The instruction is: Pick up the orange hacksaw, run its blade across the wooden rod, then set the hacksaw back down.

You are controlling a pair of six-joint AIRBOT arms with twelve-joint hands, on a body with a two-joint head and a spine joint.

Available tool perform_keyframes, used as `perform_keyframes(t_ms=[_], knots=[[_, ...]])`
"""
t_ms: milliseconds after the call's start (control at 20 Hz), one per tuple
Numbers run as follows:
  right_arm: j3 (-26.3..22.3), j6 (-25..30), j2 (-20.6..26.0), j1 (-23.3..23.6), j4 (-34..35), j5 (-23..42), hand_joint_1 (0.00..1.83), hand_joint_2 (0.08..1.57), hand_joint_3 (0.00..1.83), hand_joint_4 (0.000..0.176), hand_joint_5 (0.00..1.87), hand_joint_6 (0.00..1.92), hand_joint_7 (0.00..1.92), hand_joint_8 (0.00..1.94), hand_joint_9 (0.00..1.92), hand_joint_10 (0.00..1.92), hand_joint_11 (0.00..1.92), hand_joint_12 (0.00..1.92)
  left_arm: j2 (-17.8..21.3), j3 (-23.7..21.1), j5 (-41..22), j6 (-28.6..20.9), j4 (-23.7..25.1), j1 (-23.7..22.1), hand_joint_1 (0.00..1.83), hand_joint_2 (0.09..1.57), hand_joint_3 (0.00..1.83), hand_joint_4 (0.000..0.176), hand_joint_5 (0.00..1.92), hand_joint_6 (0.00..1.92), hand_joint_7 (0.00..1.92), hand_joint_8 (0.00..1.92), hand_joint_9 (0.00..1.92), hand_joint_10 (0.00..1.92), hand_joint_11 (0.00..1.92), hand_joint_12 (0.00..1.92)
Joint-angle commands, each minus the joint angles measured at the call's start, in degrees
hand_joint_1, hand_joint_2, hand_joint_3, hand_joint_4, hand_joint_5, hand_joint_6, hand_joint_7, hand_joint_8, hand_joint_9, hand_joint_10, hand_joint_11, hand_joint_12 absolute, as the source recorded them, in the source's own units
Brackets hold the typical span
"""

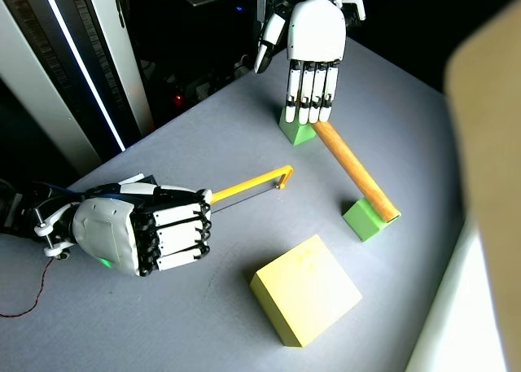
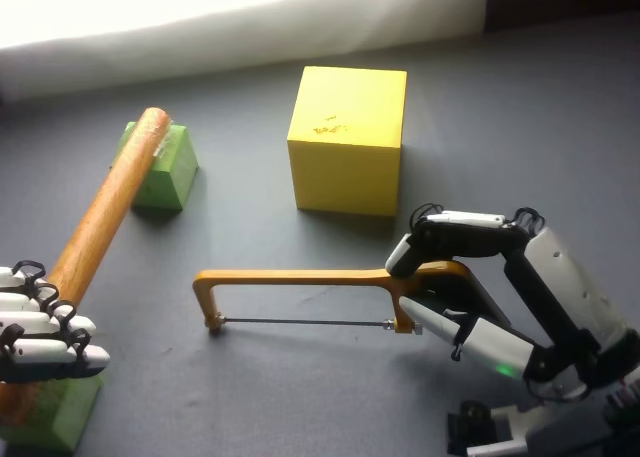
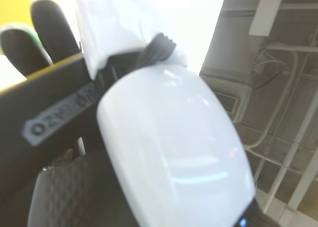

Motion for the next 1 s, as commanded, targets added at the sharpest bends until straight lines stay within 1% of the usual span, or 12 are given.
perform_keyframes(t_ms=[0,50,150,200,350,450,550,650,750,800,850,950], knots=[[1.1,1.6,-0.3,0.5,-2.5,7.2,1.24,1.14,0.0,0.0,0.85,1.02,1.01,1.13,1.0,0.92,0.8,1.38,-0.4,0.1,-3.5,0.1,-0.7,-0.2,0.08,1.22,0.0,0.0,0.19,0.0,0.14,0.0,0.14,0.0,0.0,0.35],[2.0,2.1,-0.5,0.6,-3.2,7.3,1.24,1.15,0.0,0.0,0.81,1.08,1.0,1.14,0.98,0.94,0.79,1.38,-0.4,0.3,-3.8,0.3,-0.7,-0.2,0.06,1.23,0.0,0.0,0.18,0.0,0.12,0.0,0.12,0.0,0.0,0.32],[3.9,2.9,-1.0,0.9,-4.8,7.1,1.24,1.16,0.0,0.0,0.79,1.11,0.99,1.17,0.96,0.97,0.79,1.39,-0.5,0.8,-5.2,1.0,-0.7,-0.2,0.06,1.23,0.0,0.0,0.18,0.0,0.13,0.0,0.13,0.0,0.0,0.32],[4.1,3.0,-1.1,0.9,-5.1,7.1,1.24,1.15,0.0,0.0,0.83,1.05,1.01,1.13,0.98,0.97,0.79,1.38,-0.6,1.3,-6.0,1.2,-0.7,-0.2,0.1,1.22,0.0,0.0,0.19,0.0,0.14,0.0,0.14,0.0,0.0,0.34],[4.1,3.0,-1.2,0.2,-6.2,7.5,1.24,1.16,0.0,0.0,0.81,1.09,1.0,1.15,0.98,0.96,0.8,1.36,-0.6,2.3,-6.8,1.5,-0.7,-0.1,0.07,1.22,0.0,0.0,0.2,0.0,0.15,0.0,0.14,0.0,0.0,0.35],[4.1,3.5,-1.2,-0.2,-7.6,7.2,1.23,1.15,0.0,0.0,0.83,1.05,0.99,1.16,0.96,0.96,0.78,1.39,-0.6,3.2,-6.6,1.5,-0.7,-0.1,0.02,1.23,0.0,0.0,0.18,0.0,0.12,0.0,0.12,0.0,0.0,0.32],[4.1,3.9,-1.1,-0.6,-8.5,7.2,1.23,1.15,0.0,0.0,0.84,1.04,0.98,1.17,0.96,0.97,0.78,1.39,-0.6,4.4,-6.5,1.5,-0.7,-0.1,0.04,1.22,0.0,0.0,0.2,0.0,0.14,0.0,0.13,0.0,0.0,0.35],[4.1,3.9,-1.0,-0.9,-8.5,7.3,1.23,1.16,0.0,0.0,0.81,1.09,0.99,1.15,0.94,0.97,0.78,1.39,-0.6,5.6,-6.5,1.5,-0.7,0.4,0.08,1.22,0.0,0.0,0.2,0.0,0.15,0.0,0.15,0.01,0.0,0.38],[4.1,3.9,-0.8,-1.0,-8.5,7.5,1.21,1.19,0.0,0.0,0.74,1.2,0.95,1.2,0.92,0.92,0.76,1.37,-0.6,6.6,-6.8,1.5,-0.7,0.5,0.04,1.23,0.0,0.0,0.14,0.0,0.09,0.0,0.1,0.0,0.0,0.28],[4.1,3.9,-0.8,-1.1,-8.5,7.6,1.21,1.19,0.0,0.0,0.74,1.2,0.95,1.2,0.92,0.92,0.76,1.37,-0.5,7.0,-7.5,1.5,-0.7,0.4,0.04,1.23,0.0,0.0,0.14,0.0,0.09,0.0,0.1,0.0,0.0,0.28],[4.1,3.8,-0.8,-1.1,-8.4,7.5,1.2,1.21,0.0,0.0,0.71,1.27,0.91,1.25,0.88,0.94,0.74,1.38,-0.4,7.4,-8.3,1.5,-0.7,0.2,0.04,1.23,0.0,0.0,0.14,0.0,0.09,0.0,0.1,0.0,0.0,0.3],[4.1,4.0,-0.8,-1.0,-8.0,7.5,1.19,1.21,0.0,0.0,0.71,1.27,0.9,1.25,0.88,0.94,0.73,1.38,0.0,8.3,-10.1,1.5,-0.7,-0.3,0.04,1.23,0.0,0.0,0.14,0.0,0.09,0.0,0.1,0.0,0.0,0.3]])
